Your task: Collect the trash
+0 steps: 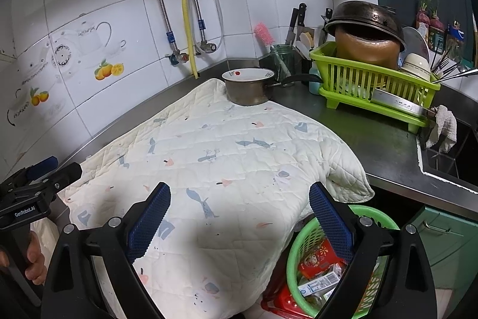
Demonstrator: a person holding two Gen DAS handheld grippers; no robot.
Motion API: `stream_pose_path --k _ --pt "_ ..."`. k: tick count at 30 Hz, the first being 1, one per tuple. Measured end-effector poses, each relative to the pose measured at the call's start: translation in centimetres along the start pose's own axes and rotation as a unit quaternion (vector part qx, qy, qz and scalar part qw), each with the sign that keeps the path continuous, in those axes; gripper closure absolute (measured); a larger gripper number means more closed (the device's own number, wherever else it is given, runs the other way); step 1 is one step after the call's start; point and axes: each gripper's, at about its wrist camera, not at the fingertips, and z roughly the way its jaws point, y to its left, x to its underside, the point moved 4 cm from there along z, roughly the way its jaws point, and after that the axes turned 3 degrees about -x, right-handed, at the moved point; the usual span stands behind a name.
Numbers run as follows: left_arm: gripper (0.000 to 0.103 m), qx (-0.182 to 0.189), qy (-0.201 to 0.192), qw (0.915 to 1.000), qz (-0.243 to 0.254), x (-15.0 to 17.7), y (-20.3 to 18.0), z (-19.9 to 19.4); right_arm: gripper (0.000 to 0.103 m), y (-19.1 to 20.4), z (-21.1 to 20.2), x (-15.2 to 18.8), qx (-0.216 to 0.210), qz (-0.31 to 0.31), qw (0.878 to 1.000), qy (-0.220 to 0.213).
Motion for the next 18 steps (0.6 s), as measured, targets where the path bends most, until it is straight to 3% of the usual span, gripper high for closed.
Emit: stream_pose_path --k 18 --pt "0.005 0.001 -0.002 1.0 0.001 -0.01 -0.14 -0.19 0.012 0.17 0.03 -0.07 -0.001 -0.001 1.0 -0.002"
